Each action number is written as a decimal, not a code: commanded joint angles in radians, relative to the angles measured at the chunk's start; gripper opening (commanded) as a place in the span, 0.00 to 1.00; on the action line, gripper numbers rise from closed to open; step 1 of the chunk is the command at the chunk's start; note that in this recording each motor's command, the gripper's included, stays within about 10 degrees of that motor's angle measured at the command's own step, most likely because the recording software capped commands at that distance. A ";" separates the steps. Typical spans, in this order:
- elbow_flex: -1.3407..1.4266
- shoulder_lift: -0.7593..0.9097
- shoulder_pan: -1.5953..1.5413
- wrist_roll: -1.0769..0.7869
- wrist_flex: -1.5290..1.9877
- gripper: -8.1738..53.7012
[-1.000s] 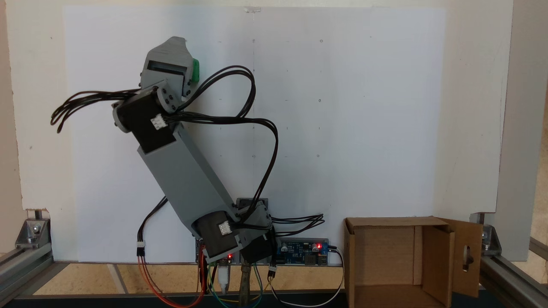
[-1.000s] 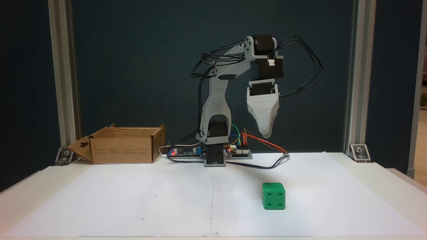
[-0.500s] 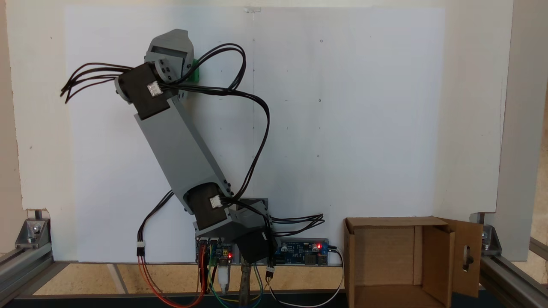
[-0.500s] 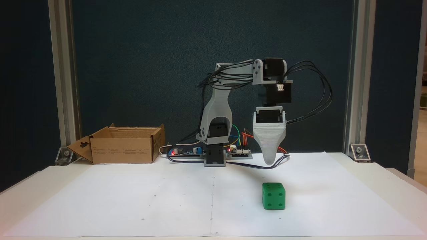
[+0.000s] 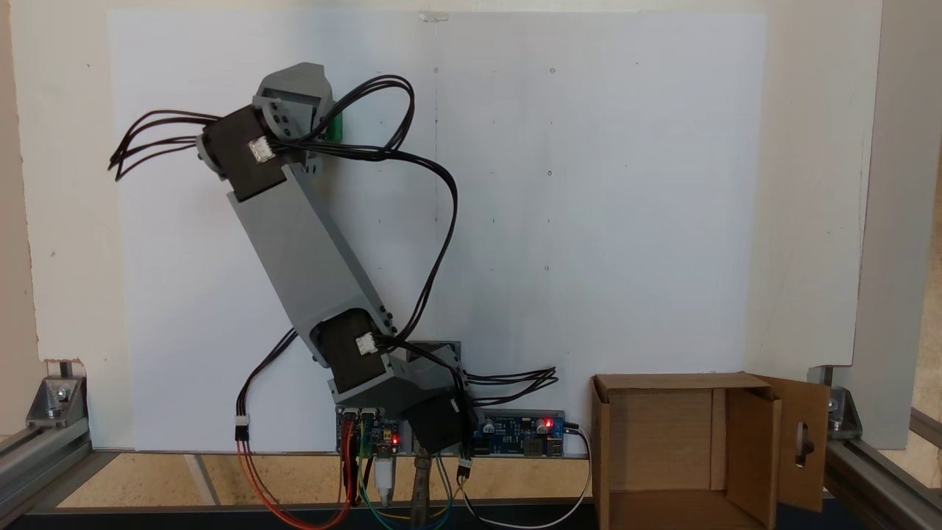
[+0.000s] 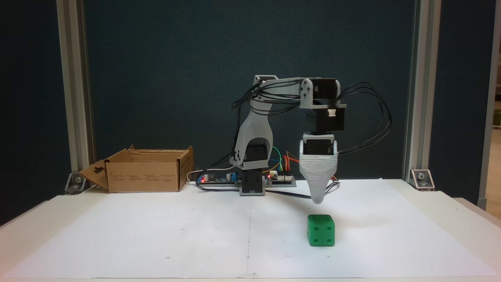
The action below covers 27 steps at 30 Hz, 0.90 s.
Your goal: Grasp a green dice and put it in the bin.
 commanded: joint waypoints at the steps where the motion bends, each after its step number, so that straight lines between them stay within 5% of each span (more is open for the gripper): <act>1: -0.015 0.012 -0.026 0.061 -0.012 0.83; 27: 0.029 0.015 -0.035 0.041 -0.064 0.83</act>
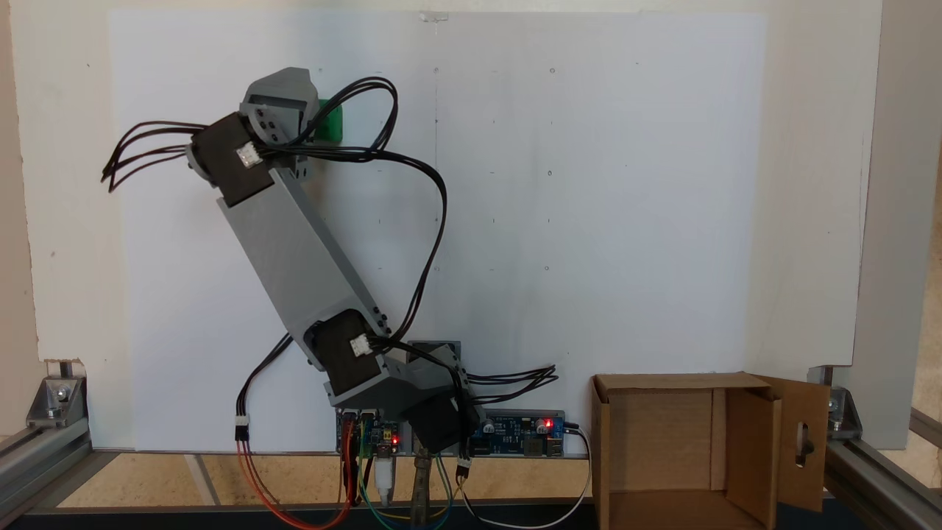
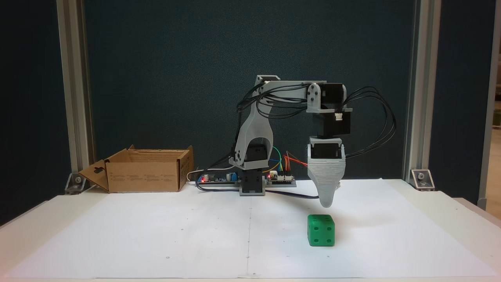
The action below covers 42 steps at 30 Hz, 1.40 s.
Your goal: Grasp a green dice and put it in the bin.
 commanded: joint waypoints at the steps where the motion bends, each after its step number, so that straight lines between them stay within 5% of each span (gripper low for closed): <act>1: -0.008 0.015 0.002 0.041 -0.008 0.83; 42: 0.123 -0.046 0.048 0.043 -0.166 0.83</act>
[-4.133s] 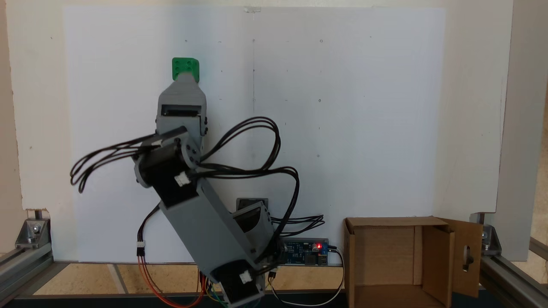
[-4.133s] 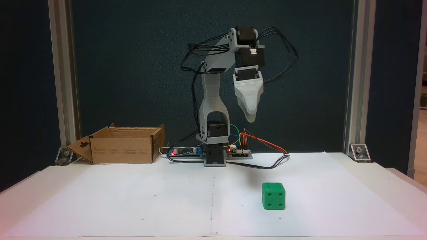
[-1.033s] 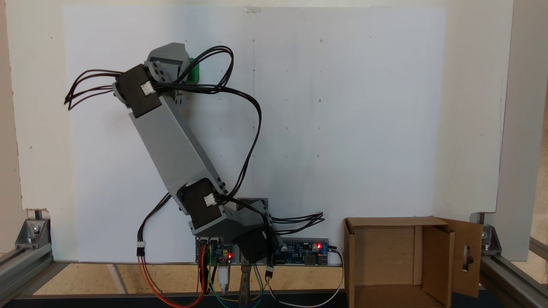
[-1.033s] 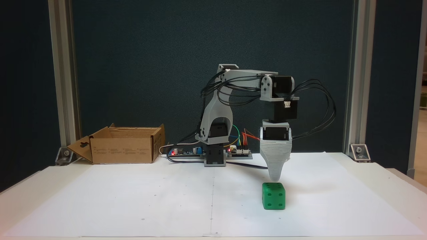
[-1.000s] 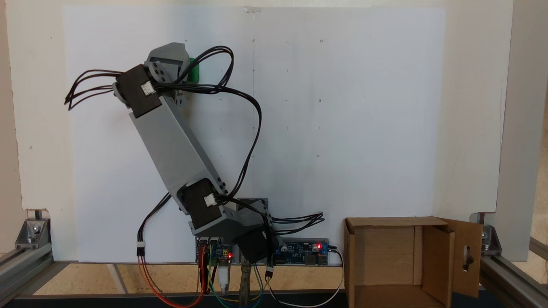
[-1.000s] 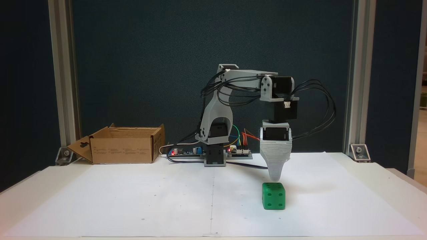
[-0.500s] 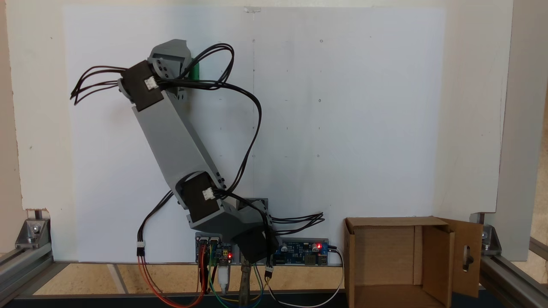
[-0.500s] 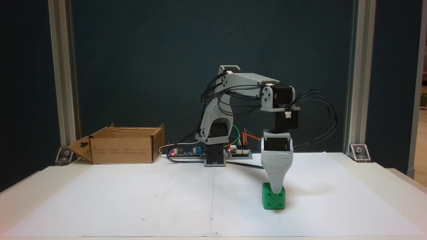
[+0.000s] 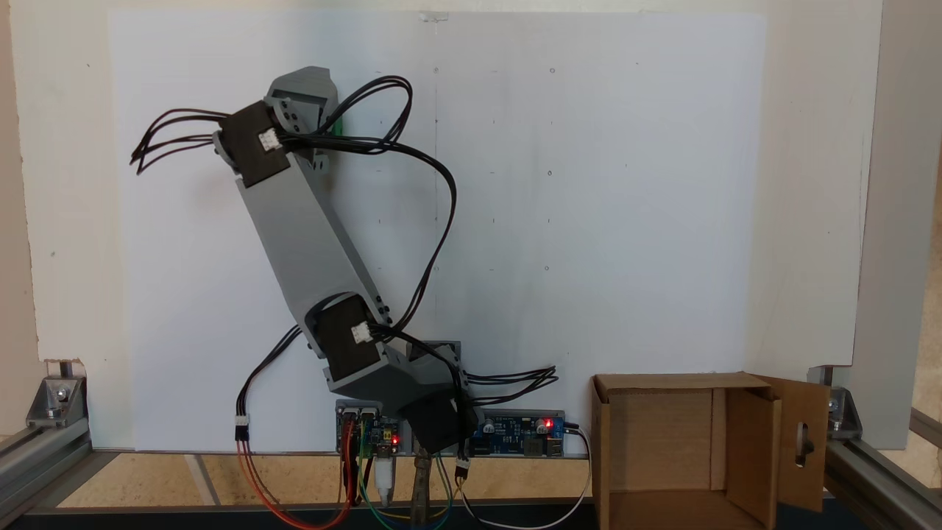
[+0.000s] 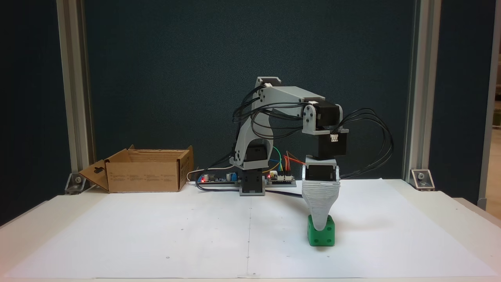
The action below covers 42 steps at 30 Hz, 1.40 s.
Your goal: Grasp a green dice and put it in the bin.
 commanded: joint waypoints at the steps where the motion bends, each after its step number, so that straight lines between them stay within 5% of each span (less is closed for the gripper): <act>1: -0.008 0.003 0.011 0.043 -0.021 0.83; 31: 0.021 -0.043 0.014 0.043 -0.078 0.78; 42: 0.040 -0.044 0.014 0.043 -0.100 0.68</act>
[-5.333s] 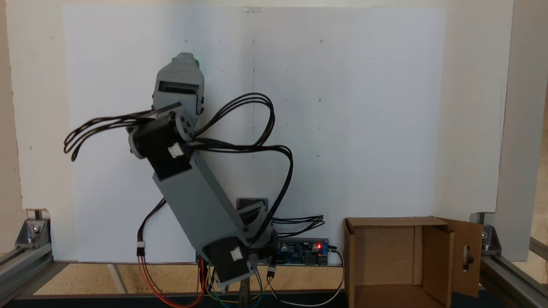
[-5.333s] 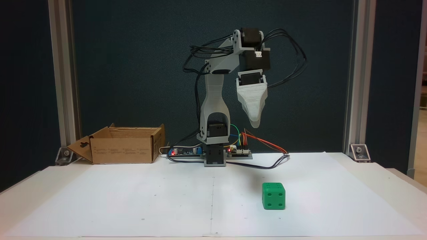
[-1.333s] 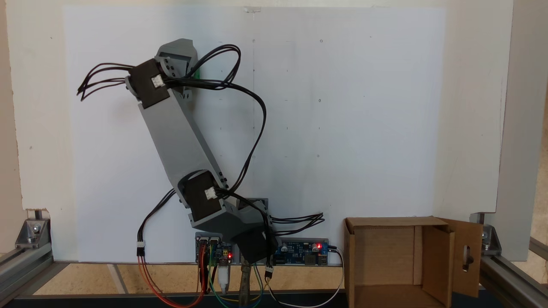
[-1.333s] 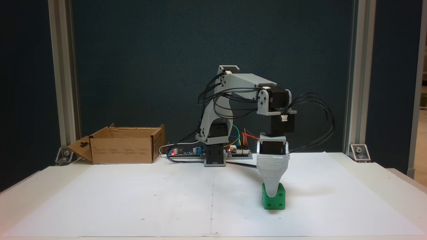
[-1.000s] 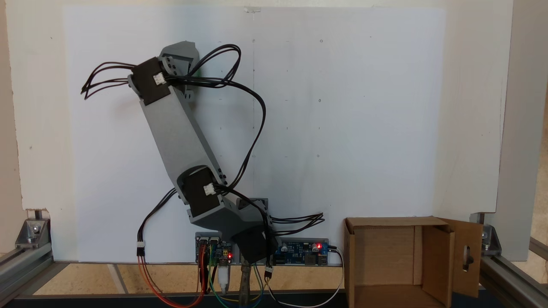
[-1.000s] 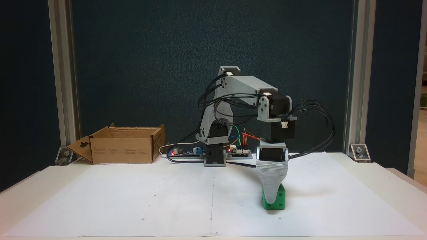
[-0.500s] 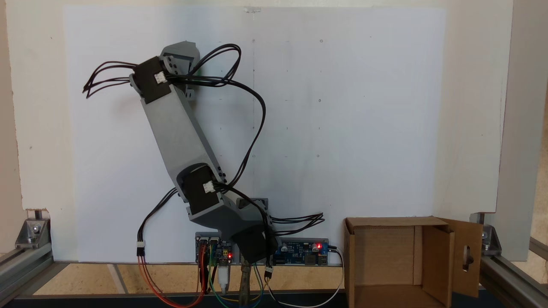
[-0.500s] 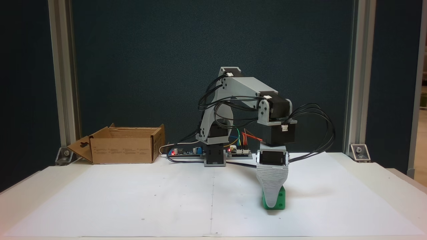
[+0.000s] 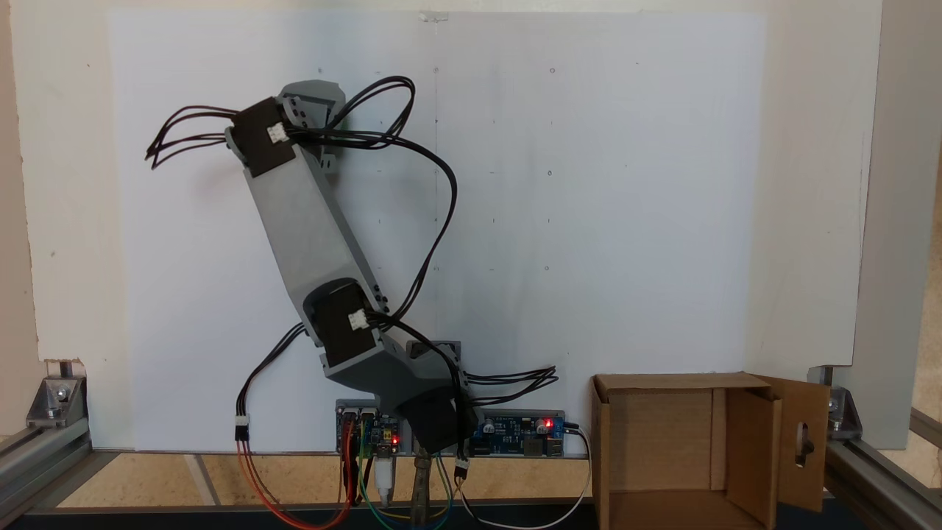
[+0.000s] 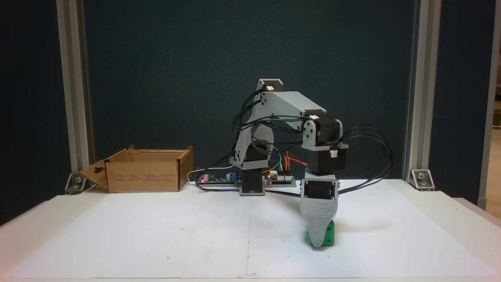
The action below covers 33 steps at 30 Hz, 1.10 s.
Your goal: Grasp a green dice and put it in the bin.
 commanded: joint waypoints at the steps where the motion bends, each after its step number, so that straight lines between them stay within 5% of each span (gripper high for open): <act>1: -0.020 0.011 0.011 0.043 -0.011 0.66; 5: -0.015 0.011 0.011 0.043 -0.011 0.55; 9: -0.006 0.011 0.020 0.048 -0.015 0.32; 16: -0.005 0.031 0.025 0.044 -0.014 0.32; 24: -0.055 0.318 -0.006 0.046 0.238 0.32; 33: -0.238 0.345 -0.005 0.048 0.508 0.32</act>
